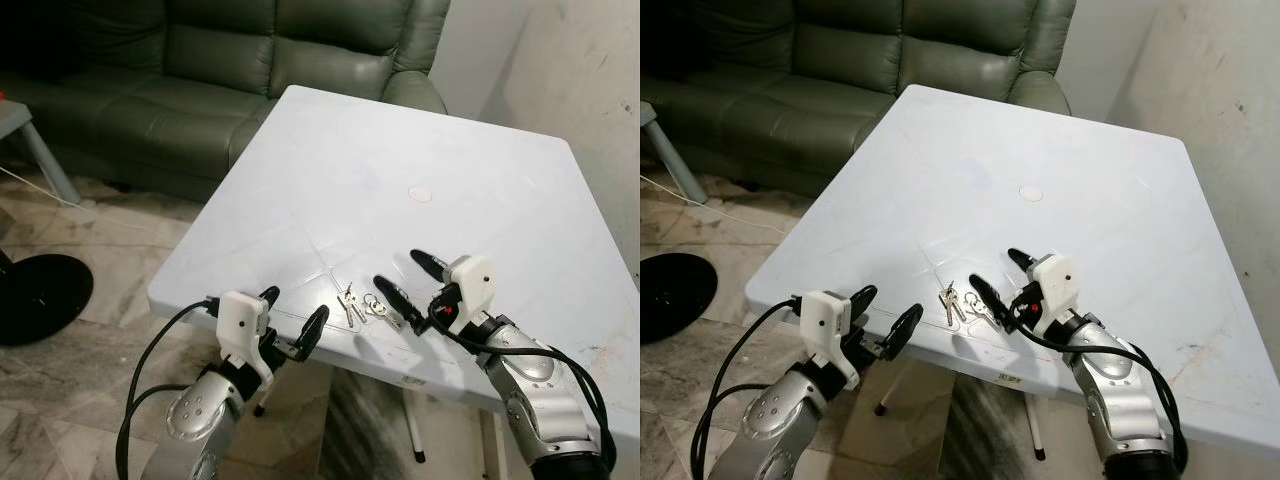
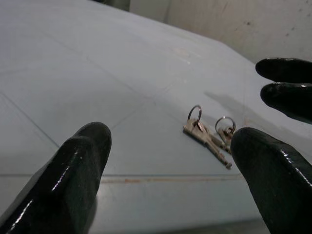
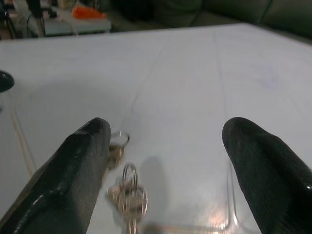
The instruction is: Hang keys on a hook
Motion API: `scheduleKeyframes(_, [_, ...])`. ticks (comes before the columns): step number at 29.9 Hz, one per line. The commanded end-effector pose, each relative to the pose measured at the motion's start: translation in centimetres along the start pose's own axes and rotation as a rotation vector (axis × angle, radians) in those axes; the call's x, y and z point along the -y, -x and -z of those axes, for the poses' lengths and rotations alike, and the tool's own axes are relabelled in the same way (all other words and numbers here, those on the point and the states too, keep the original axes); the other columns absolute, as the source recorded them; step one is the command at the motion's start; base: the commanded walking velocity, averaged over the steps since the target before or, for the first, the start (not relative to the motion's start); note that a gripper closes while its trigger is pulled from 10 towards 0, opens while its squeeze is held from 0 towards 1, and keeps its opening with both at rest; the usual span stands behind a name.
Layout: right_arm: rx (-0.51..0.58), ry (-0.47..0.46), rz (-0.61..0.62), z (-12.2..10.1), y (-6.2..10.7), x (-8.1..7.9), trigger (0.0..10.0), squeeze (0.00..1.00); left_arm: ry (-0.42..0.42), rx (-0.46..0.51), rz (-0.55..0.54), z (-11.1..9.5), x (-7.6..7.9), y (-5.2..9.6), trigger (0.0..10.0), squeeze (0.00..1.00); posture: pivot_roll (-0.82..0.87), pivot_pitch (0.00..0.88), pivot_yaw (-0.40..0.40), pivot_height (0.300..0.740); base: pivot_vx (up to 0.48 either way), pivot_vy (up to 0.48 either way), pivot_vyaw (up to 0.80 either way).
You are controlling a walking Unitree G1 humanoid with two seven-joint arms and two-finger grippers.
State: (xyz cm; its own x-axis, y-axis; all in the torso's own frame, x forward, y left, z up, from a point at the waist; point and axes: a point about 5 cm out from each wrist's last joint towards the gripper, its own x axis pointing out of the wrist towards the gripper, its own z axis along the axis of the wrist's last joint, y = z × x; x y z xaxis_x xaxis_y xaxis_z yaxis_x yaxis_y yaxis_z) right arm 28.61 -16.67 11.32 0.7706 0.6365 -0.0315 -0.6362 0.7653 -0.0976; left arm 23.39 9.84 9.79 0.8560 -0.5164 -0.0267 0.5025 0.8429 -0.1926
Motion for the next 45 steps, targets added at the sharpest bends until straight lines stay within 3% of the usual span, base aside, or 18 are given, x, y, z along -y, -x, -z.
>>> scheduleKeyframes(1, [-0.037, 0.006, -0.018, 0.4, 0.4, 0.0, 10.0, 0.0, -0.003, 0.007, 0.012, -0.3, 0.4, 0.0, 10.0, 0.0, 0.05, 0.127, -0.124, 0.74, 0.0, 0.0, 0.0])
scheduleKeyframes(12, [-0.077, -0.024, -0.074, 1.4, 0.1, -1.4, 10.0, 0.0, 0.004, 0.01, 0.004, -0.7, 0.6, -0.1, 10.0, 0.0, 0.05, 0.129, -0.129, 0.74, 0.0, 0.0, 0.0])
scheduleKeyframes(13, [-0.074, -0.032, -0.085, 1.4, 0.0, -1.7, 8.6, 0.0, 0.005, 0.011, 0.004, -0.7, 0.7, -0.1, 10.0, 0.0, 0.05, 0.128, -0.129, 0.74, 0.0, 0.0, 0.0])
scheduleKeyframes(14, [-0.068, -0.046, -0.108, 1.5, -0.2, -2.3, 6.5, 0.0, 0.007, 0.011, 0.002, -0.7, 0.7, -0.1, 10.0, 0.0, 0.05, 0.129, -0.129, 0.74, 0.0, 0.0, 0.0])
scheduleKeyframes(15, [-0.067, -0.048, -0.112, 1.5, -0.3, -2.5, 5.9, 0.0, 0.007, 0.011, 0.002, -0.7, 0.7, -0.1, 10.0, 0.0, 0.05, 0.129, -0.129, 0.74, 0.0, 0.0, 0.0])
scheduleKeyframes(16, [-0.069, -0.051, -0.105, 1.6, -0.5, -2.6, 7.3, 0.0, 0.007, 0.012, 0.001, -0.7, 0.7, -0.1, 10.0, 0.0, 0.05, 0.129, -0.129, 0.74, 0.0, 0.0, 0.0])
scheduleKeyframes(19, [-0.063, -0.066, -0.104, 1.6, -0.8, -3.0, 7.7, 0.0, 0.008, 0.012, 0.0, -0.7, 0.7, -0.1, 10.0, 0.0, 0.05, 0.129, -0.129, 0.74, 0.0, 0.0, 0.0])
scheduleKeyframes(20, [-0.053, -0.078, -0.114, 1.6, -1.1, -3.5, 4.7, 0.0, 0.009, 0.012, -0.002, -0.8, 0.7, -0.1, 10.0, 0.0, 0.06, 0.129, -0.13, 0.74, 0.0, 0.0, 0.0])
scheduleKeyframes(22, [-0.038, -0.089, -0.114, 1.5, -1.4, -3.8, 4.5, 0.0, 0.011, 0.012, -0.003, -0.8, 0.7, -0.1, 10.0, 0.0, 0.06, 0.129, -0.13, 0.74, 0.0, 0.0, 0.0])
scheduleKeyframes(23, [-0.033, -0.091, -0.119, 1.4, -1.6, -4.1, 0.0, 0.0, 0.011, 0.012, -0.004, -0.8, 0.7, -0.1, 10.0, 0.0, 0.06, 0.129, -0.13, 0.74, 0.0, 0.0, 0.0])
scheduleKeyframes(24, [-0.035, -0.09, -0.116, 1.4, -1.9, -4.3, 5.6, 0.0, 0.011, 0.011, -0.004, -0.8, 0.7, -0.2, 10.0, 0.0, 0.06, 0.128, -0.132, 0.74, 0.0, 0.0, 0.0])
scheduleKeyframes(25, [-0.035, -0.09, -0.116, 1.4, -1.9, -4.3, 5.6, 0.0, 0.011, 0.011, -0.004, -0.8, 0.7, -0.2, 10.0, 0.0, 0.06, 0.128, -0.132, 0.74, 0.0, 0.0, 0.0])
scheduleKeyframes(26, [-0.031, -0.103, -0.105, 1.3, -2.2, -4.3, 8.2, 0.0, 0.011, 0.01, -0.005, -0.8, 0.7, -0.2, 10.0, 0.0, 0.06, 0.128, -0.132, 0.74, 0.0, 0.0, 0.0])
scheduleKeyframes(27, [-0.024, -0.1, -0.101, 1.2, -2.3, -4.3, 10.0, 0.0, 0.011, 0.01, -0.005, -0.8, 0.7, -0.2, 10.0, 0.0, 0.06, 0.128, -0.133, 0.74, 0.0, 0.0, 0.0])
scheduleKeyframes(37, [0.017, -0.085, 0.01, 0.4, -3.5, -3.4, 10.0, 0.0, 0.015, 0.017, -0.01, -0.9, 0.8, -0.4, 10.0, 0.0, 0.06, 0.125, -0.134, 0.74, 0.0, 0.0, 0.0])
scheduleKeyframes(45, [-0.073, -0.045, 0.034, 1.4, -3.7, -3.3, 10.0, 0.0, 0.017, 0.021, -0.016, -1.1, 0.6, -0.4, 10.0, 0.0, 0.07, 0.12, -0.134, 0.74, 0.0, 0.0, 0.0])
